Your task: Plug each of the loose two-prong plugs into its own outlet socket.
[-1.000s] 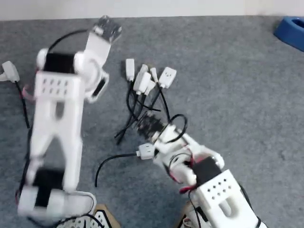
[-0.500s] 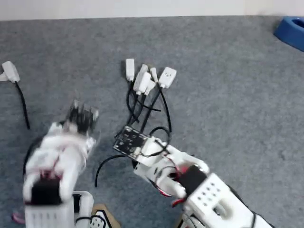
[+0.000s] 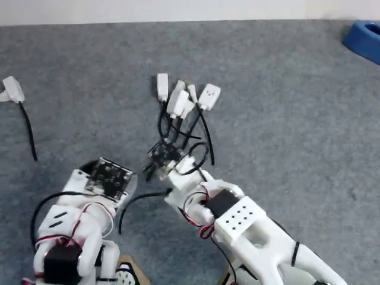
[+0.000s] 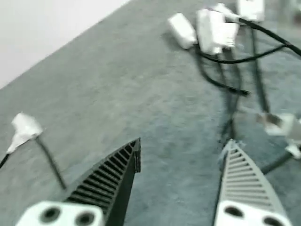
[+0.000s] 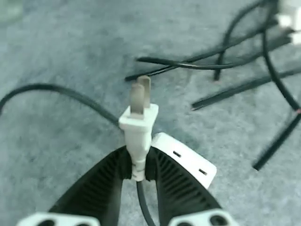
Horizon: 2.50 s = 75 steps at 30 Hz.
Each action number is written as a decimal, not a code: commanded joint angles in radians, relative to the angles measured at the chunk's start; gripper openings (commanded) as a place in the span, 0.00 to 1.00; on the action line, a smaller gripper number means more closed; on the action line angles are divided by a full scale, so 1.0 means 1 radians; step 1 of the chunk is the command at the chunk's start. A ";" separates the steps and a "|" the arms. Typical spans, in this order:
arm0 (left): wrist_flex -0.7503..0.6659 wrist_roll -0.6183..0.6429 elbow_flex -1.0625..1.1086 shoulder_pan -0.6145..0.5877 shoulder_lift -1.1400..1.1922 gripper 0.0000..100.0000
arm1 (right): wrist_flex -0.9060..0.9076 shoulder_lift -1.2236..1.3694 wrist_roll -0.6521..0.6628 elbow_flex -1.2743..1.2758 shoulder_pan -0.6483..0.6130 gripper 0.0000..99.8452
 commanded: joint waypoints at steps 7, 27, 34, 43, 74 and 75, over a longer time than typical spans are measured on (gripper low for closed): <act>-0.186 0.008 0.116 0.128 0.005 0.27 | 0.073 -0.116 -0.048 -0.056 -0.110 0.01; -0.278 0.008 0.255 0.176 0.005 0.27 | 0.128 -0.012 -0.012 -0.094 -0.160 0.01; -0.273 0.008 0.259 0.174 0.005 0.27 | 0.302 -0.012 0.043 -0.260 -0.160 0.01; -0.273 0.008 0.259 0.174 0.002 0.27 | 0.506 -0.012 0.068 -0.483 -0.085 0.01; -0.384 0.427 0.166 -0.409 -0.002 0.27 | 0.572 0.001 0.196 -0.372 0.162 0.01; -0.384 0.427 0.168 -0.409 -0.002 0.27 | 0.604 0.001 0.207 -0.398 0.170 0.01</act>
